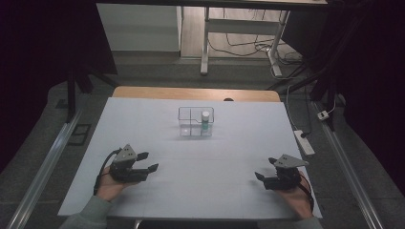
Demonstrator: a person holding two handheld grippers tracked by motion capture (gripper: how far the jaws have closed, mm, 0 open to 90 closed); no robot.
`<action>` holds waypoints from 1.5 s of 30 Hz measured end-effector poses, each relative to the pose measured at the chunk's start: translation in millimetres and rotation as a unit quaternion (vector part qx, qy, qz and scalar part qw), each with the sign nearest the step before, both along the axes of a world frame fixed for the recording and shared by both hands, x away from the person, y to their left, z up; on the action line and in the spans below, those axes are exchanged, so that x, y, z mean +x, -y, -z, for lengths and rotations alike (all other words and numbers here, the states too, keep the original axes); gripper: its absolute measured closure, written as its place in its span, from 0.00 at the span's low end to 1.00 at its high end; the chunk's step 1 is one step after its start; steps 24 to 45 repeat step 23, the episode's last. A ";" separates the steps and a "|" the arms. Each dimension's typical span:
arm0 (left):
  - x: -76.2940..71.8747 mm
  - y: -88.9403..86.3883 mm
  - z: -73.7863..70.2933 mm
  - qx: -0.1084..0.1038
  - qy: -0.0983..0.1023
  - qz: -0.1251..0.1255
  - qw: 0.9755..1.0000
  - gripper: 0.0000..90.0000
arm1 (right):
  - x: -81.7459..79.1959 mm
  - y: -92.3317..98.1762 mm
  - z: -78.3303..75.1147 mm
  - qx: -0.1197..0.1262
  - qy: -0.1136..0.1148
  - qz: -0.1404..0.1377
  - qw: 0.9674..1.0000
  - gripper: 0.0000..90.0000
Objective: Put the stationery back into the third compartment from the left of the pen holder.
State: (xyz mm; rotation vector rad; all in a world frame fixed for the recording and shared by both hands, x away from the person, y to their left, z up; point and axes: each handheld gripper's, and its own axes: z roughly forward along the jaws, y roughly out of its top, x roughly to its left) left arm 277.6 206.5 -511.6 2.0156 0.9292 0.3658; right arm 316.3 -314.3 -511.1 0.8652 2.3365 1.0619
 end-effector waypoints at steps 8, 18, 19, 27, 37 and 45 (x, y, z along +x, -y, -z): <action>-4.1 -4.1 0.3 0.001 0.004 -0.007 1.000 0.39 | -0.9 0.1 -0.7 0.000 0.001 -0.001 1.000 0.22; -4.7 -5.4 2.5 0.002 -0.001 -0.010 1.000 0.38 | -1.4 -0.1 -1.1 -0.002 0.002 0.000 1.000 0.22; -4.6 -5.6 2.8 0.002 -0.002 -0.009 1.000 0.38 | -1.3 0.0 -1.1 -0.002 0.003 0.000 1.000 0.22; -3.2 -6.1 3.7 0.003 -0.004 -0.010 1.000 0.37 | -1.8 0.1 -1.5 -0.002 0.003 -0.001 1.000 0.22; -3.2 -6.1 3.7 0.003 -0.004 -0.010 1.000 0.37 | -1.8 0.1 -1.5 -0.002 0.003 -0.001 1.000 0.22; -3.2 -6.1 3.7 0.003 -0.004 -0.010 1.000 0.37 | -1.8 0.1 -1.5 -0.002 0.003 -0.001 1.000 0.22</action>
